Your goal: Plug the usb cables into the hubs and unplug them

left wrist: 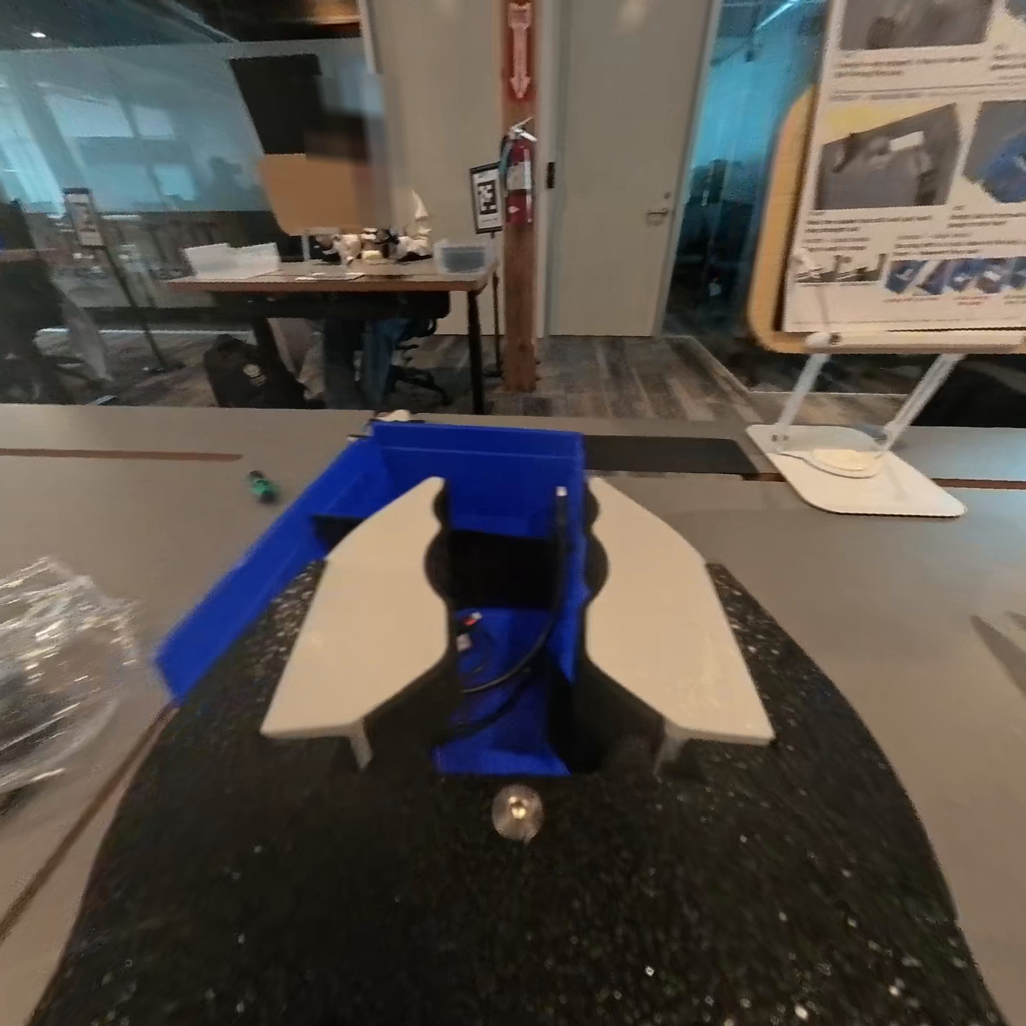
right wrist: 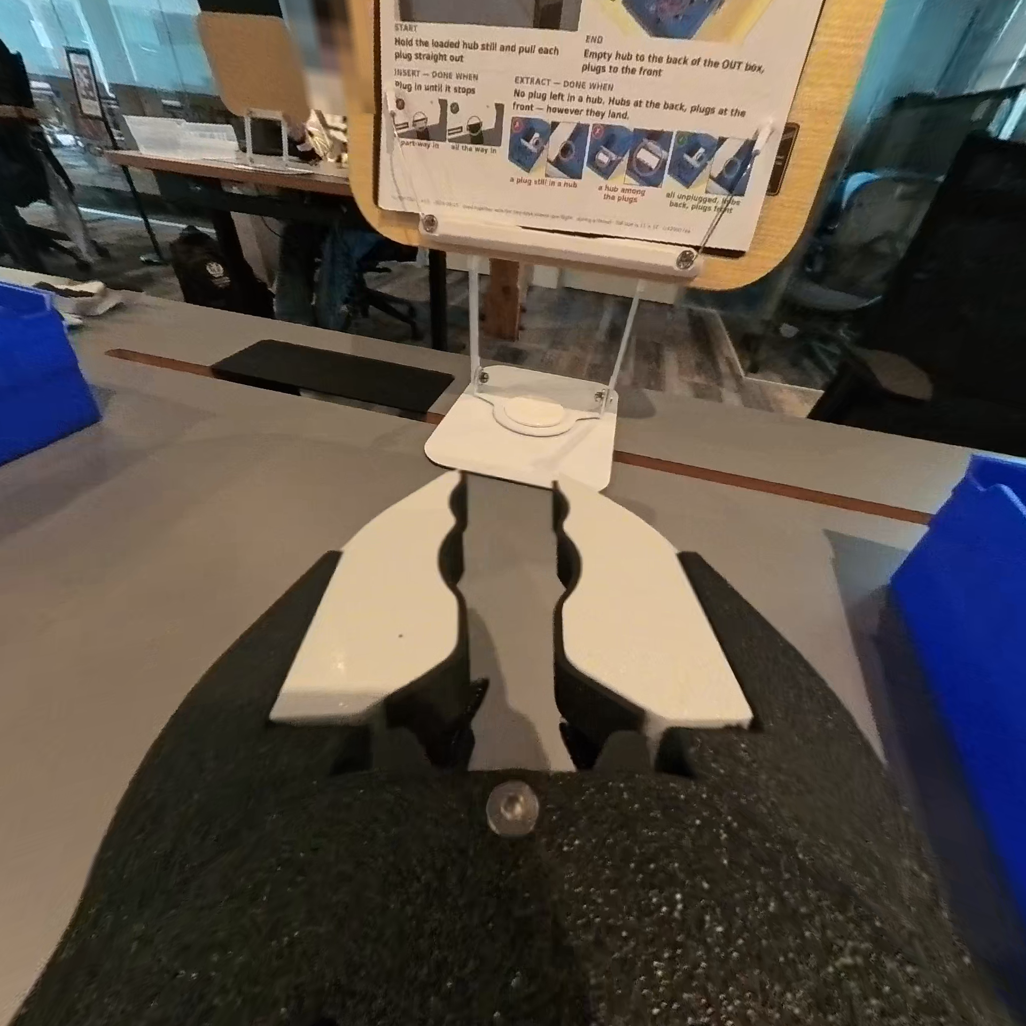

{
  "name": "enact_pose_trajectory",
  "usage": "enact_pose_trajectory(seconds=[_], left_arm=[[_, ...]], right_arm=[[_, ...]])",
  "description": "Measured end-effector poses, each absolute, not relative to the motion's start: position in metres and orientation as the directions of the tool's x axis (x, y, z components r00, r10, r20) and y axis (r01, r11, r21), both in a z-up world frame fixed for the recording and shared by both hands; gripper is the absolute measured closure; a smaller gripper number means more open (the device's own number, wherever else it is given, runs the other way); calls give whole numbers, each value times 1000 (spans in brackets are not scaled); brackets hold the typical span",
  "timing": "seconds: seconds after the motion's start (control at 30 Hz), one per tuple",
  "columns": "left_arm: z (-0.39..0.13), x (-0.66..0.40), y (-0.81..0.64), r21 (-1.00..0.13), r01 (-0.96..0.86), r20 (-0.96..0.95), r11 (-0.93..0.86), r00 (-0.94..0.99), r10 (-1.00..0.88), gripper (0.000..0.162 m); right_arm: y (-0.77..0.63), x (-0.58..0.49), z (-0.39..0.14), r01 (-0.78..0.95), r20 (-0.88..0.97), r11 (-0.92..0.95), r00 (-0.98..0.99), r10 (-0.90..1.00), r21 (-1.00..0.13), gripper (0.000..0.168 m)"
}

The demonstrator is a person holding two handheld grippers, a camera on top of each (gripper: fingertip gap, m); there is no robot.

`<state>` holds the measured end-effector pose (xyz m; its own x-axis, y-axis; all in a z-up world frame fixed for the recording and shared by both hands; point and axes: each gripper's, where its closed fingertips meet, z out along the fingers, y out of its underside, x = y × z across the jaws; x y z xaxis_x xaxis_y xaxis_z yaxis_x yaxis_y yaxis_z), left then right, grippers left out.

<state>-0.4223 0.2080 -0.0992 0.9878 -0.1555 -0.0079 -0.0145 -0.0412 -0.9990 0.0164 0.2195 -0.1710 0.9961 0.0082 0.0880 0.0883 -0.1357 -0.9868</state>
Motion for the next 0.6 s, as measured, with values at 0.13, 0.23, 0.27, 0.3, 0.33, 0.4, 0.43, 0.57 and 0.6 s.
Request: enact_pose_trajectory(seconds=[0.13, 0.23, 0.27, 0.3, 0.33, 0.4, 0.43, 0.57, 0.6], left_arm=[[-102, -466, 206, -995, -24, -13, -92, 993, -119, 88], [-115, -489, 212, -981, -93, -72, -172, 990, -124, 87], [-120, -493, 215, -974, -112, -86, -195, 987, -136, 87], [-124, -496, 218, -968, -133, -101, -214, 983, -156, 88], [-129, -496, 222, -960, -154, -113, -235, 977, -180, 89], [-134, -492, 232, -950, -191, -133, -246, 963, -234, 92], [-135, -487, 239, -947, -208, -143, -244, 955, -261, 94], [-139, -438, 268, -931, -250, -106, -265, 882, -459, 112], [-142, -423, 275, -923, -253, -72, -291, 854, -516, 119]], right_arm=[[222, 22, -175, 51, 58, -153, 997, -42, -987, 93], [222, 13, -177, 67, 68, -152, 998, -1, -986, 96], [221, 9, -179, 70, 68, -151, 998, 17, -986, 97], [221, 5, -180, 75, 70, -148, 997, 36, -986, 98], [221, 1, -180, 82, 75, -140, 996, 51, -987, 99], [219, -5, -180, 101, 93, -121, 993, 68, -988, 99], [218, -7, -179, 109, 101, -112, 992, 76, -988, 99], [218, -16, -180, 114, 103, -103, 989, 105, -988, 102], [218, -18, -181, 117, 105, -107, 988, 114, -987, 103]])
